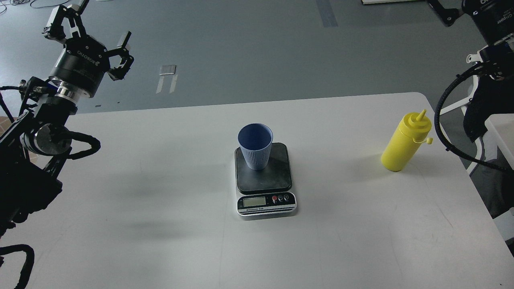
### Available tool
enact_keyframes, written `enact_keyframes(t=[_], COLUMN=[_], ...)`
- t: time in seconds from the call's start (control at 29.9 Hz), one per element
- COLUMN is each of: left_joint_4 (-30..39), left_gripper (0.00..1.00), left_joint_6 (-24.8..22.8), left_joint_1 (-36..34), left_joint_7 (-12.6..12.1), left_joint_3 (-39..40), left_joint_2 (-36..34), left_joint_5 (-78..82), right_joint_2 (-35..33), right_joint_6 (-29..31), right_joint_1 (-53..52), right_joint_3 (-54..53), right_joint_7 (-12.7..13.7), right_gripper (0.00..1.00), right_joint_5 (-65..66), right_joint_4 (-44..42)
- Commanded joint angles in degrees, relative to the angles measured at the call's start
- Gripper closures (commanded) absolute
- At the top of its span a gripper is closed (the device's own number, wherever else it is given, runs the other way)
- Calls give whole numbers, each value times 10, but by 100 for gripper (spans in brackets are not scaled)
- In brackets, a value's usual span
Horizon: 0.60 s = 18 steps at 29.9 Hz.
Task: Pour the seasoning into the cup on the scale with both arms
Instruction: 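Move the right gripper down to the yellow bottle and grasp it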
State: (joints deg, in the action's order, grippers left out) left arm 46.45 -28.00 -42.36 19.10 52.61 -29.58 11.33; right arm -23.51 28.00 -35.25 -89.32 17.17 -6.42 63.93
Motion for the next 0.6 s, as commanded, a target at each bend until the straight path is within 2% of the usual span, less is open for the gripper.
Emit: enact_keyframes(t=[0.0, 0.2, 0.4, 0.57], left_joint_4=[0, 0, 0, 0], left_gripper=[2, 2, 2, 2], left_joint_6=[0, 0, 0, 0], left_joint_1=[0, 3, 5, 5], left_joint_7=[0, 0, 0, -1], left_joint_3=[0, -1, -1, -1], left_joint_2=[1, 1, 2, 5], left_joint_5=[1, 0, 1, 1], right_joint_2=[-44, -93, -85, -67], right_joint_6=[0, 0, 0, 0], right_joint_1=[54, 186, 344, 447], right_joint_3=[-6, -58, -143, -154], right_joint_7=[12, 15, 15, 14], right_gripper=[1, 1, 1, 1], right_joint_5=[-67, -135, -139, -177], right_joint_4=[37, 111, 202, 234])
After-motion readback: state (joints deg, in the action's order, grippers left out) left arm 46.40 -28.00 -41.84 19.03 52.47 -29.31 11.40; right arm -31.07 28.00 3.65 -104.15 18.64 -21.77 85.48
